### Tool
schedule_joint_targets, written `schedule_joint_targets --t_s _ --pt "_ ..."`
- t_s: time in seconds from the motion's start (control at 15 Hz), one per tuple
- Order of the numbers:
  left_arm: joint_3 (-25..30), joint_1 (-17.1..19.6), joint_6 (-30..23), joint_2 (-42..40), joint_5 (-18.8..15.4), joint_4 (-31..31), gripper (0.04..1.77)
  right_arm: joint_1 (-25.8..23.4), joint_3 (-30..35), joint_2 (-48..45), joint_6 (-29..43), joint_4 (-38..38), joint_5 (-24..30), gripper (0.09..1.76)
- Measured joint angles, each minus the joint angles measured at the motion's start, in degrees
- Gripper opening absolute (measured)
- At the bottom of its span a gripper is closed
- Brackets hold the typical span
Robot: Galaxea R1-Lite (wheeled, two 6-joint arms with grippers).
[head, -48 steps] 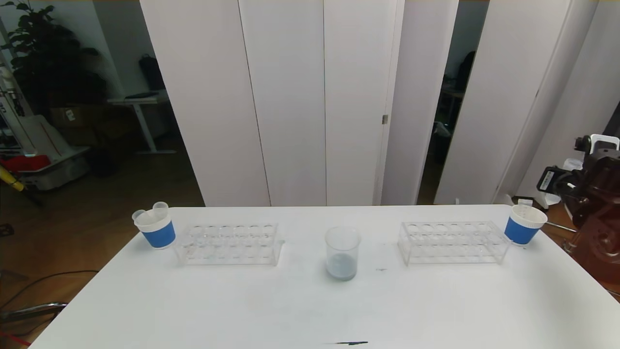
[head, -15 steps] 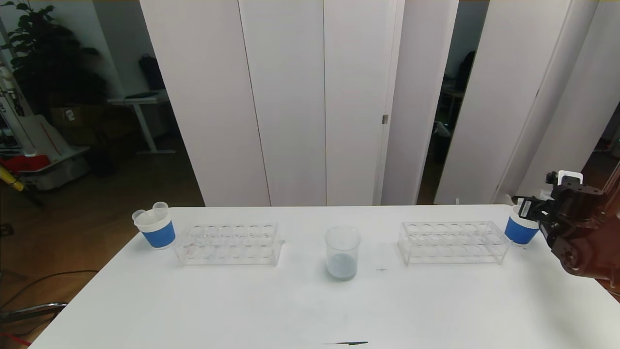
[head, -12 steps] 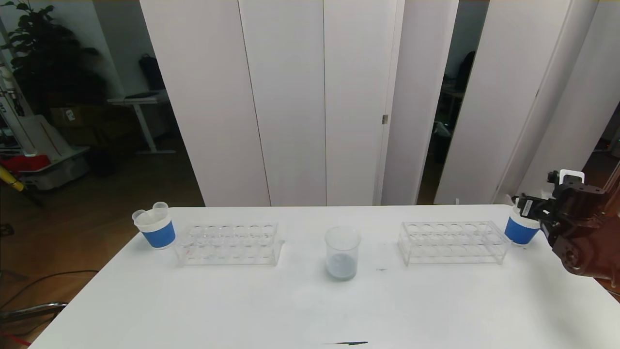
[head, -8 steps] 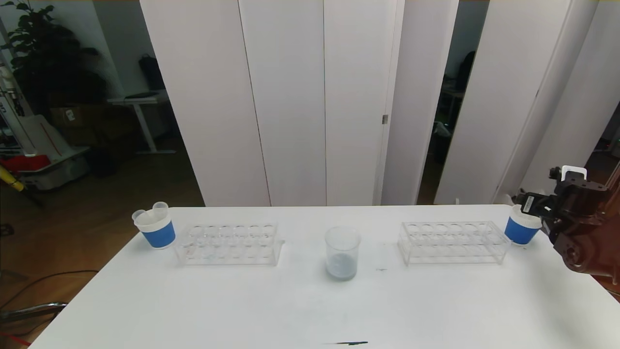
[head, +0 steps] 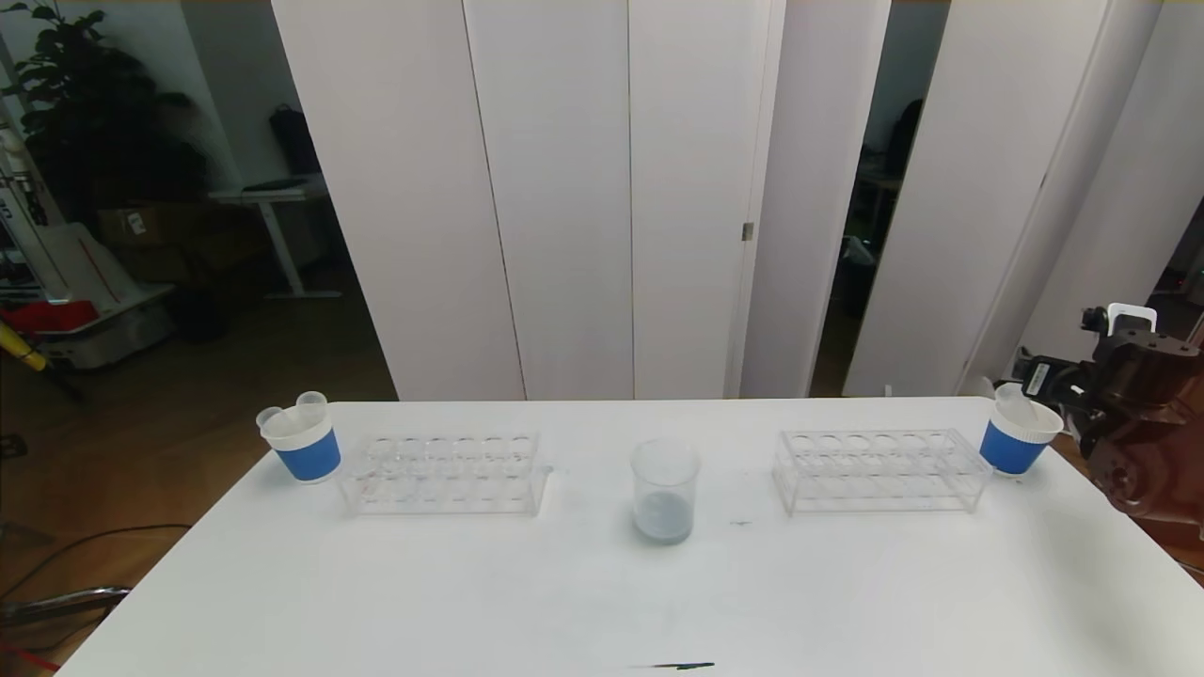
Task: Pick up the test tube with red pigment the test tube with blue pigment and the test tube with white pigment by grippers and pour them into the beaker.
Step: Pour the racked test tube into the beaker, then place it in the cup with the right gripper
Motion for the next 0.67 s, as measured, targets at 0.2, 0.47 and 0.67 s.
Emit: schedule_joint_targets --t_s 0.2,0.47,0.67 --pt "0.00 0.00 0.00 0.00 0.00 0.00 1.74 -0.88 -0.11 -0.33 0.05 0.02 0.06 1.75" --pt "0.00 0.00 0.02 0.00 0.00 0.02 1.74 -1.60 -0.43 -2.82 -0.83 0.02 0.50 1.75" --pt "0.00 0.00 0.00 0.00 0.00 0.02 1.74 -2.04 -1.18 -7.55 -2.05 2.05 3.84 1.75"
